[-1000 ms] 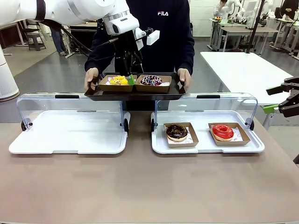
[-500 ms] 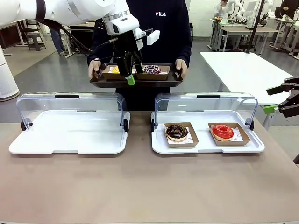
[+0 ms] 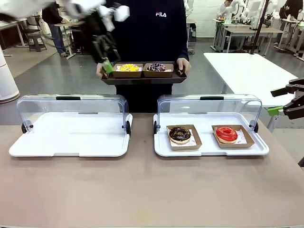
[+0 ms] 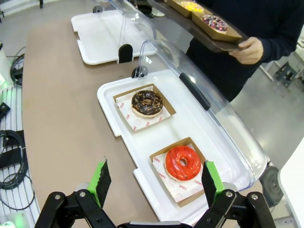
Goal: Provide the desired donut to the person.
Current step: Place the picked Paper togo box onto the Handle tray extended by the person.
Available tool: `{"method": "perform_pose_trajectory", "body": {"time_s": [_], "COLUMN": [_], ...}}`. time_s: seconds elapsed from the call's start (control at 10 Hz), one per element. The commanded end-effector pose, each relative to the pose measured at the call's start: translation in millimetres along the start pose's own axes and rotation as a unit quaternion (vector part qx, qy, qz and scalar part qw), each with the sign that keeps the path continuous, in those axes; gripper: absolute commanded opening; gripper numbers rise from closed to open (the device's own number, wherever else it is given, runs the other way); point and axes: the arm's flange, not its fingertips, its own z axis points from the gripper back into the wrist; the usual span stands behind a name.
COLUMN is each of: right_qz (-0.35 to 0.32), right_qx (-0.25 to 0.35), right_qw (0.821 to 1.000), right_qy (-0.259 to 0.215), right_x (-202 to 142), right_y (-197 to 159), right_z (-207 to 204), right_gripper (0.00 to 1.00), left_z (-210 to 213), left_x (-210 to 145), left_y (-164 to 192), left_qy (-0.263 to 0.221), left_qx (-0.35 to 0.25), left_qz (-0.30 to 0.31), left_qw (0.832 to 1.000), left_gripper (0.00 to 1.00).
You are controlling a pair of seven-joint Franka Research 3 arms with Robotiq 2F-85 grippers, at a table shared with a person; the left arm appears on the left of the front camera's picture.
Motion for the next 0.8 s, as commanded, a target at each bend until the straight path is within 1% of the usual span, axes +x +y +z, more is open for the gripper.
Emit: {"method": "perform_pose_trajectory", "body": {"time_s": [0.0, 0.1, 0.2, 0.3, 0.4, 0.5, 0.7], "right_qz": [0.005, 0.005, 0.005, 0.005, 0.005, 0.005, 0.005], "right_qx": [0.0, 0.0, 0.0, 0.0, 0.0, 0.0, 0.0], "right_qw": [1.0, 1.0, 1.0, 1.0, 1.0, 1.0, 1.0], "right_qy": [-0.012, -0.012, -0.012, -0.012, -0.012, -0.012, -0.012], "right_x": [-2, -2, -2, -2, -2, -2, -2], "right_y": [-3, -3, -3, -3, -3, -3, -3], "right_z": [-4, -4, -4, -4, -4, -4, -4], "right_gripper": [1.0, 1.0, 1.0, 1.0, 1.0, 1.0, 1.0], "left_z": [7, 12, 10, 7, 3, -3, -1], "left_x": [-80, -110, -135, -155, -179, -199, -232], "left_y": [-85, -115, -142, -166, -191, -210, -236], "left_qy": [-0.077, -0.097, -0.103, -0.12, -0.142, -0.163, -0.17], "left_qx": [0.073, 0.102, 0.142, 0.167, 0.185, 0.191, 0.214], "left_qz": [0.048, 0.051, 0.071, 0.088, 0.115, 0.141, 0.187], "left_qw": [0.993, 0.989, 0.982, 0.975, 0.966, 0.958, 0.944], "left_gripper": [1.0, 1.0, 1.0, 1.0, 1.0, 1.0, 1.0]}}
